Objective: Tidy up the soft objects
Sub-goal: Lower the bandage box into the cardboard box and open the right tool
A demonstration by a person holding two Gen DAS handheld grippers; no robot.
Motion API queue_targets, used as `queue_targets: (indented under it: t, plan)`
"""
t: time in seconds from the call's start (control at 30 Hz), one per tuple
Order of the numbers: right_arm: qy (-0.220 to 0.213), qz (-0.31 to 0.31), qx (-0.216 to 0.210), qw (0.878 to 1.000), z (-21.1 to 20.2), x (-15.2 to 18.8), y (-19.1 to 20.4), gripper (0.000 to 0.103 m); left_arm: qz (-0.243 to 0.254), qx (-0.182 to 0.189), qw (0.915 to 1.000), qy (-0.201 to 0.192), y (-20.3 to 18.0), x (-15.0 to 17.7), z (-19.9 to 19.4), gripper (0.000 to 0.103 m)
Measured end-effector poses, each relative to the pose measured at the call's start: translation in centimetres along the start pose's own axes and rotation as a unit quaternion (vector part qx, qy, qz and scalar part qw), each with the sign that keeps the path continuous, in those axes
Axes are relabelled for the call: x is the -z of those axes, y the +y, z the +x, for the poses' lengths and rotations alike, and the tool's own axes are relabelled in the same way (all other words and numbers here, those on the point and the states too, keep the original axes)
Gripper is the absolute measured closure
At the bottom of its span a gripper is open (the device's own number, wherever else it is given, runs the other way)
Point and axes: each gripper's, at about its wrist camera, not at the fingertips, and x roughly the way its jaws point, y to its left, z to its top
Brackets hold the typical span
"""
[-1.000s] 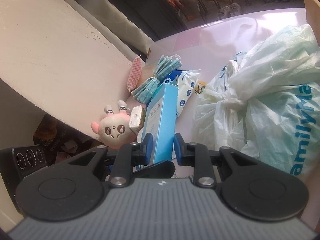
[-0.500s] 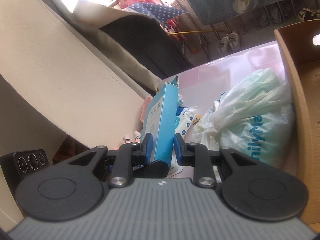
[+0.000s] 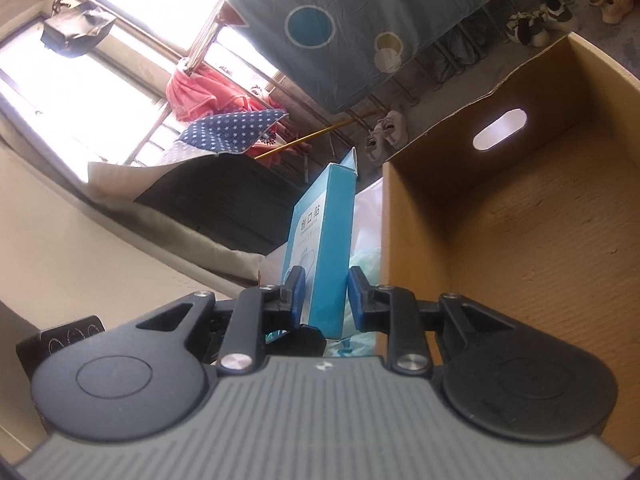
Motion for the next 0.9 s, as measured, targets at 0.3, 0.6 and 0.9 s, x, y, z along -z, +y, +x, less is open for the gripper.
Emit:
queue_targets:
  t: [0.3, 0.6, 0.9]
  plan:
    - [0.067, 0.104, 0.009, 0.992, 7.1, -5.8, -12.0, 0.080, 0.020, -0.055, 0.9975, 0.040, 1.5, -2.4, 7.5, 0.017]
    - [0.140, 0.105, 0.170, 0.970, 10.6, -4.4, -15.3, 0.080, -0.017, -0.054, 0.9980, 0.028, 6.0, -2.3, 4.4, 0.017]
    - [0.179, 0.092, 0.249, 0.947, 13.1, -3.2, -13.5, 0.075, -0.025, -0.104, 0.9933, 0.044, 9.0, -0.1, -1.3, 0.017]
